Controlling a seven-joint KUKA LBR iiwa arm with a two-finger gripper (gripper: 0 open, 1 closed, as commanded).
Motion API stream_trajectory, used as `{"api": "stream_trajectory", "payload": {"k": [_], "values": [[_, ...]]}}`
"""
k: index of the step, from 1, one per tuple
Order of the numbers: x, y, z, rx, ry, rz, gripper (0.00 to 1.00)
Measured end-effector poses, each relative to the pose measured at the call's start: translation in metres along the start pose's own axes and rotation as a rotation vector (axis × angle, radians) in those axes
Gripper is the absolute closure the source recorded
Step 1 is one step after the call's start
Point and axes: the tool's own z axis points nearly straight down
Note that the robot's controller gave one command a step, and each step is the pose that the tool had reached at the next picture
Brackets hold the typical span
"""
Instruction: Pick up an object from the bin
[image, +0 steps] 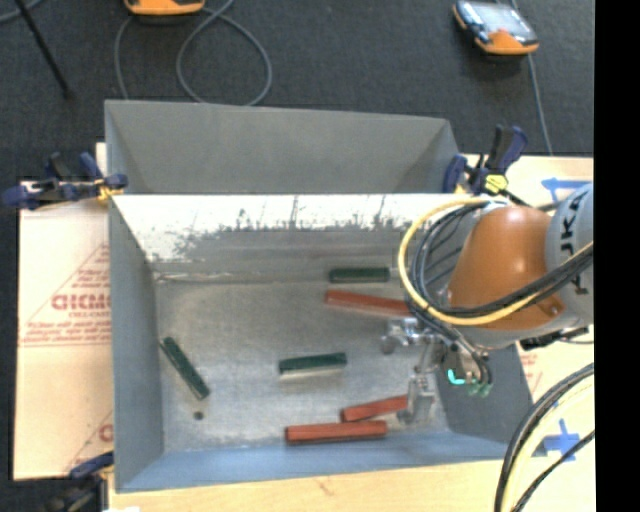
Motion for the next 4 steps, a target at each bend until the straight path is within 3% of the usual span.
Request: {"api": "stream_trajectory", "payload": {"k": [1, 4], "values": [[-0.0118, -0.0068, 0.0695, 0.002, -0.006, -0.165, 0.00], [-0.0163, -0.0092, 0.0670, 0.003, -0.012, -0.171, 0.00]]}}
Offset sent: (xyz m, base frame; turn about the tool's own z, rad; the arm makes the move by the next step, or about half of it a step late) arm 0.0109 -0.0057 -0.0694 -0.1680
